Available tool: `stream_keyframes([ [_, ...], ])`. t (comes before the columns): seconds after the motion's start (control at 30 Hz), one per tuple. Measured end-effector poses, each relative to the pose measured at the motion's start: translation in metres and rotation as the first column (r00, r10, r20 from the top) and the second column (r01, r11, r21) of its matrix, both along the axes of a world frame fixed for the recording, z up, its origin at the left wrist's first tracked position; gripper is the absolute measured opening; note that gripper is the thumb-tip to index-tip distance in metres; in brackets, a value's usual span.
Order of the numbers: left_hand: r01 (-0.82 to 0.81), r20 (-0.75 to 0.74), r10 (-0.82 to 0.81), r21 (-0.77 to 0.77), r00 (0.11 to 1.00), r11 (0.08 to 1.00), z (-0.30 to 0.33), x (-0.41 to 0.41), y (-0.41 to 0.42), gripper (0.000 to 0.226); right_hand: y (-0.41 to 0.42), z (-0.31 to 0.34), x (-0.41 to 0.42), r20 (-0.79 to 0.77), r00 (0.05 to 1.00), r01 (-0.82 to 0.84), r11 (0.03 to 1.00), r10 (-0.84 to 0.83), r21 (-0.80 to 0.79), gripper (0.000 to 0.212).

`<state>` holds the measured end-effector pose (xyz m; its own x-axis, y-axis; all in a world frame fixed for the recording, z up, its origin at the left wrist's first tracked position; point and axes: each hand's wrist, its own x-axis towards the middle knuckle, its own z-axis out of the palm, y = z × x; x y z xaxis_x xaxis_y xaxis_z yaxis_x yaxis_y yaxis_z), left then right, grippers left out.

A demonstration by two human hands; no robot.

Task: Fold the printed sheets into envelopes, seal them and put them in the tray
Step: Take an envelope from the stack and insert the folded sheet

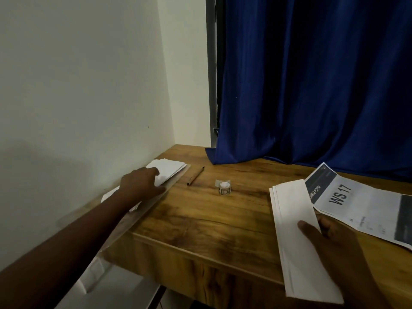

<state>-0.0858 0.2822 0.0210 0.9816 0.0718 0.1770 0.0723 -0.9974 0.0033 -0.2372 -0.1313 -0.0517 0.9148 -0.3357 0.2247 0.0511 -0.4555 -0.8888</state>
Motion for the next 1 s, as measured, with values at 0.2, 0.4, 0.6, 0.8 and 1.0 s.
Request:
stream_keyframes([
  [0.2, -0.085, 0.016, 0.084, 0.141, 0.996, 0.986, -0.013, 0.016, 0.014, 0.034, 0.004, 0.003, -0.004, 0.006, 1.0, 0.008, 1.0, -0.008, 0.02, 0.012],
  [0.4, -0.107, 0.128, 0.081, 0.212, 0.988, 0.971, -0.006, 0.019, 0.018, 0.011, 0.006, 0.007, -0.006, -0.01, 1.0, -0.005, 0.999, 0.005, 0.039, 0.013],
  [0.6, -0.137, 0.097, 0.132, 0.055, 0.987, 0.989, 0.003, 0.022, 0.025, 0.045, 0.007, 0.008, -0.007, -0.004, 1.0, 0.001, 0.999, -0.001, 0.052, 0.012],
  [0.8, -0.13, 0.077, 0.146, -0.18, 0.986, 0.975, 0.017, 0.027, 0.043, 0.032, 0.006, 0.009, -0.006, -0.021, 1.0, -0.009, 0.999, 0.01, 0.031, 0.011],
  [1.0, -0.119, 0.28, 0.198, -0.277, 0.939, 0.954, 0.054, 0.009, 0.062, 0.036, 0.007, 0.011, -0.007, -0.02, 1.0, 0.003, 0.999, -0.002, 0.034, 0.013],
])
